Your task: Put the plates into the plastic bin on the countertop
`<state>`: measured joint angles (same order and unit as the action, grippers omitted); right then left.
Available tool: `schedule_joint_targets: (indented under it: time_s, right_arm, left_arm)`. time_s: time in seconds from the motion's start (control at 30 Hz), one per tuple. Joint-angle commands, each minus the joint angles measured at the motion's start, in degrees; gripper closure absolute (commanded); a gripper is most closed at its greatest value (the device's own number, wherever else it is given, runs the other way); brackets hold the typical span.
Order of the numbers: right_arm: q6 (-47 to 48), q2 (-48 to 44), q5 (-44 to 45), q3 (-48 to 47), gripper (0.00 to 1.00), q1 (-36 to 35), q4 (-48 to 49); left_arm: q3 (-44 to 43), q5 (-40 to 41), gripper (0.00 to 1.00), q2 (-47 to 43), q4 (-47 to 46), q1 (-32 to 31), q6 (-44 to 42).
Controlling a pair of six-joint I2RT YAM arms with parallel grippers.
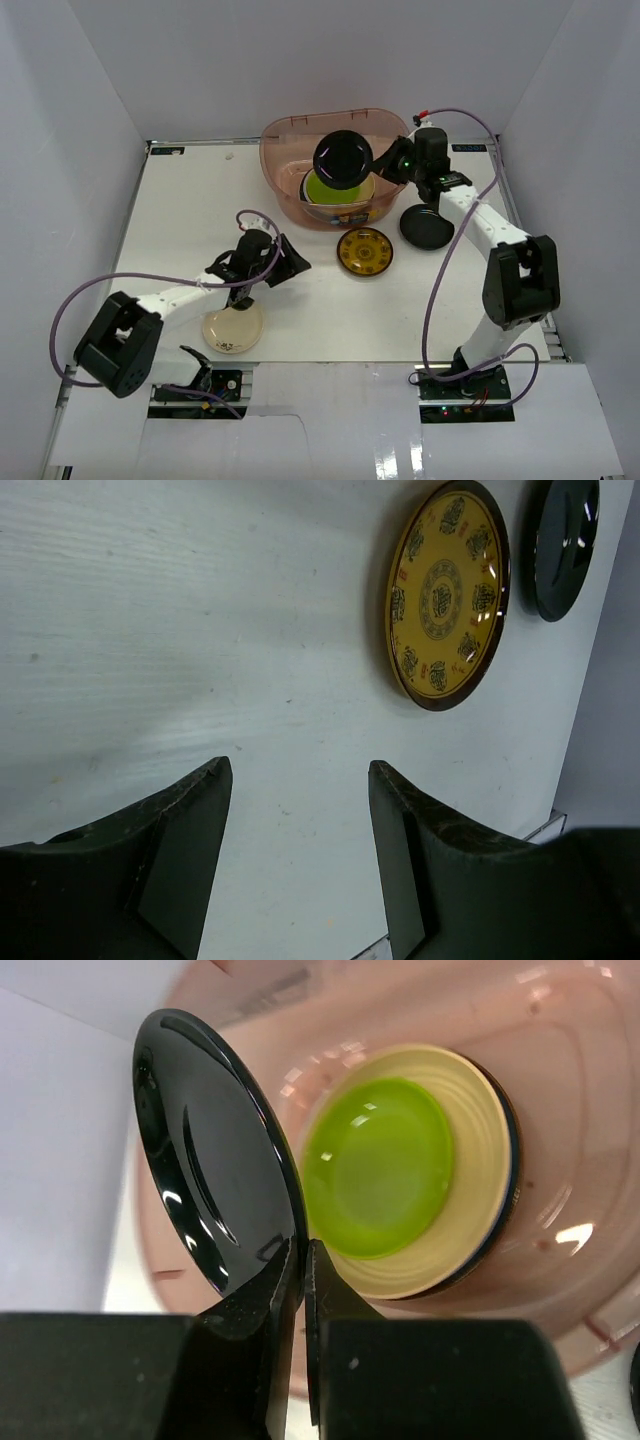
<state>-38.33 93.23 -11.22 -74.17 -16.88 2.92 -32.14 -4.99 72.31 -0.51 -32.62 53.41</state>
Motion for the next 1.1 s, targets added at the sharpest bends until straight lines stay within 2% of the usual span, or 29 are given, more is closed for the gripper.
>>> schedule_joint_targets:
  time_s: [0.0,0.1,0.27,0.33,0.4,0.53,0.63,0.67,0.7,0.77,0.83,0.87,0.9,1.03,1.07]
  right_arm:
    - [5.1,3.96,4.8,-8.42,0.92,-1.39,-4.83]
    - [6.51,8.36,6.03,-12.03,0.88,-2.8,-7.66]
    - [7.65,9.34,6.57,-11.79,0.39,-3.77,-8.19]
    - [8.09,7.06,6.48,-10.83,0.29,-3.77,-8.28]
    - [9.41,3.3,6.04,-9.51,0.26,-3.86,-8.19]
    - [10.29,-7.34,4.11,-0.48,0.27,-3.77,-4.86]
    - [9.5,-17.7,3.23,11.74,0.28,-4.03,-0.73]
    - [8.98,-20.26,2.96,18.38,0.28,-4.12,0.24]
    - [7.67,-25.5,2.7,21.49,0.29,-4.47,1.03]
    - [6.43,-30.28,2.43,27.3,0.29,-5.08,2.53]
    - [5.29,-37.05,2.52,34.42,0.3,-6.23,1.84]
    - [5.02,-39.07,2.87,36.45,0.3,-6.67,1.13]
    - [5.02,-43.18,3.13,40.03,0.3,-7.11,0.17]
    - [6.68,-53.04,5.07,45.07,0.3,-7.2,-8.0]
    - [6.69,-56.72,4.9,45.51,0.3,-7.2,-11.5]
  left_arm:
    - [-3.45,2.7,0.33,5.8,-8.7,-3.41,2.84]
    - [-5.47,5.94,0.33,12.05,-11.51,-5.6,3.72]
    - [-8.02,7.89,0.33,20.66,-15.83,-7.28,6.79]
    - [-8.64,8.07,0.33,24.09,-18.02,-7.54,7.67]
    - [-10.39,7.55,0.33,27.51,-19.17,-8.07,8.73]
    - [-12.77,7.19,0.34,31.74,-20.66,-9.3,10.4]
    - [-15.05,8.42,0.38,34.98,-20.06,-10.27,10.58]
    - [-15.4,8.94,0.41,35.78,-19.79,-10.53,10.75]
    - [-15.67,9.21,0.42,36.49,-19.88,-10.62,11.54]
    - [-16.29,10.0,0.45,38.33,-19.96,-11.23,12.07]
    - [-16.64,10.88,0.61,39.3,-20.14,-11.59,12.51]
    - [-16.64,11.06,0.73,39.74,-19.79,-11.76,12.68]
    - [-16.38,11.41,1.0,39.57,-19.62,-11.76,12.77]
    - [-11.11,12.2,1.0,31.86,-19.0,-11.94,11.55]
    - [-8.58,11.77,1.0,26.44,-18.22,-11.94,11.02]
